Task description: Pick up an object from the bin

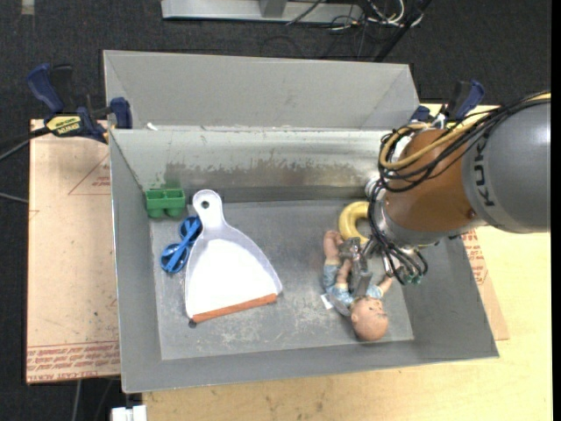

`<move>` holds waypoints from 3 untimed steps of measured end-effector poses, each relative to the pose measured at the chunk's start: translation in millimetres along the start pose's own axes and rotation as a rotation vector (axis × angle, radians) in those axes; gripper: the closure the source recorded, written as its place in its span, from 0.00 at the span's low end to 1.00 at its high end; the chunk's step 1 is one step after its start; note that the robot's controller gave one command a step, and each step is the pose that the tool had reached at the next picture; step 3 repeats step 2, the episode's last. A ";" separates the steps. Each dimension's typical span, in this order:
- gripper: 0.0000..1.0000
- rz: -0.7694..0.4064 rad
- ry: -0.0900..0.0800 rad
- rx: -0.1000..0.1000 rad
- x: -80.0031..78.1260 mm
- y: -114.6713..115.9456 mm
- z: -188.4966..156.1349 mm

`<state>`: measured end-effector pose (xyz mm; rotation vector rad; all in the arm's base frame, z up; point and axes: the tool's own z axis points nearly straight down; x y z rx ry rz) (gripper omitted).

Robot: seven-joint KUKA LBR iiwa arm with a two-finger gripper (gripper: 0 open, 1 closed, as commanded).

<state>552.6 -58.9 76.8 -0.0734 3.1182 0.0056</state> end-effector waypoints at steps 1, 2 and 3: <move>1.00 0.000 0.000 0.000 0.0 0.0 0.0; 1.00 0.009 -0.003 0.000 -3.9 10.5 -184.7; 1.00 0.009 -0.003 0.000 -3.9 10.5 -184.7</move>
Offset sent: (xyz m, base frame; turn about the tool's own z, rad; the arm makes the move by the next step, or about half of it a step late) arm -0.0015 0.0099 0.1854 0.0097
